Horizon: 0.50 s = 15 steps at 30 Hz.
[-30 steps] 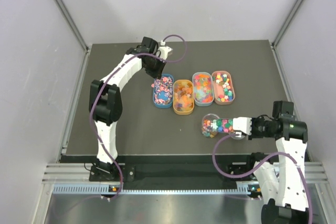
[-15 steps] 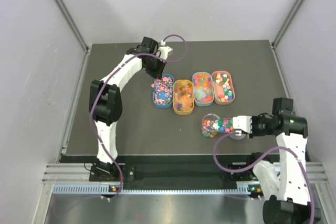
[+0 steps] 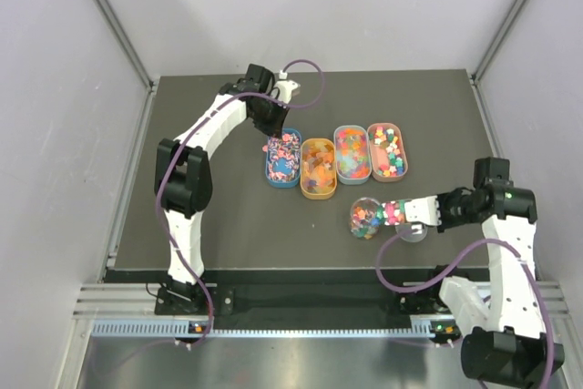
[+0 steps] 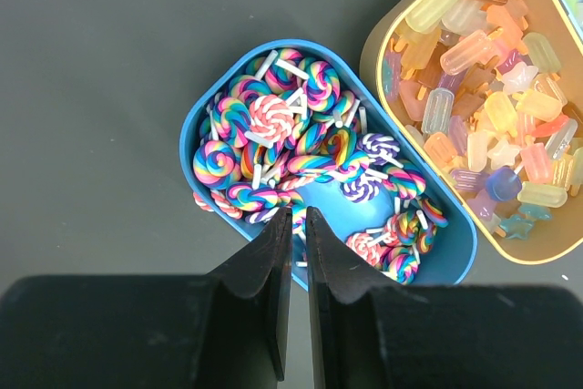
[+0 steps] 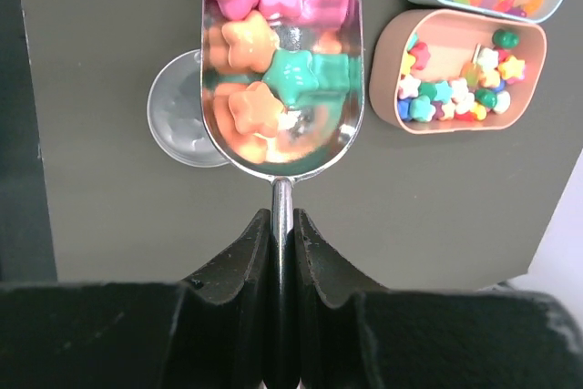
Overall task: Pack the candies
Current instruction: Place the fake candies in the packing bottle.
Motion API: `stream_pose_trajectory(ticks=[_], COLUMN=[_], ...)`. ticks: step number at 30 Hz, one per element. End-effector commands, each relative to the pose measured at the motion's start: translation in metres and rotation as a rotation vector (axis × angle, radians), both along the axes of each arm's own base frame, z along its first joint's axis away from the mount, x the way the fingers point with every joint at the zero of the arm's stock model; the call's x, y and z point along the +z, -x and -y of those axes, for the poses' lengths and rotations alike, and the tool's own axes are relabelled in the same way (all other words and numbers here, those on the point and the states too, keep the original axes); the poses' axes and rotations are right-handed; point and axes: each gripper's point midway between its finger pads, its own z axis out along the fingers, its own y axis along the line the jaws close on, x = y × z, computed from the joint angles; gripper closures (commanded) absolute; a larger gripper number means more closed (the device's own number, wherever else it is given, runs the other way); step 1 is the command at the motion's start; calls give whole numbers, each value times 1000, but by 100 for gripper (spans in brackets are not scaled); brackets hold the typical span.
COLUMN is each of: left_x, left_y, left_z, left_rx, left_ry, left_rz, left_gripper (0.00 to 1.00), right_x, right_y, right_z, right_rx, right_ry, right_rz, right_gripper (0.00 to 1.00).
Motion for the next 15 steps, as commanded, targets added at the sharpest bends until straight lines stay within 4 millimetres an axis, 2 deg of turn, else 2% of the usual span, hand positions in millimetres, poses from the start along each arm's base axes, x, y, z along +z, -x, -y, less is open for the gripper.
stream_pose_trajectory(ticks=[1,9,14,15], left_x=[17,16,15,16], left_y=[-6,-4,-5,-5], left_z=[6,5,7,7], left_rx=[-9,-6,-8,-8], left_ry=[33,31,36,36], left_rz=[45,42,40,42], left_gripper=[83,83,83,83], right_x=[8,13,16,16], right_y=[7,-1,-16,-19], right_z=[-4,-9,-6,-11], right_rx=[82,136,124,146], right_ry=[32,78,137,140], right_rz=[-10,-13,-1,-5], right_gripper=[100,100,100,100])
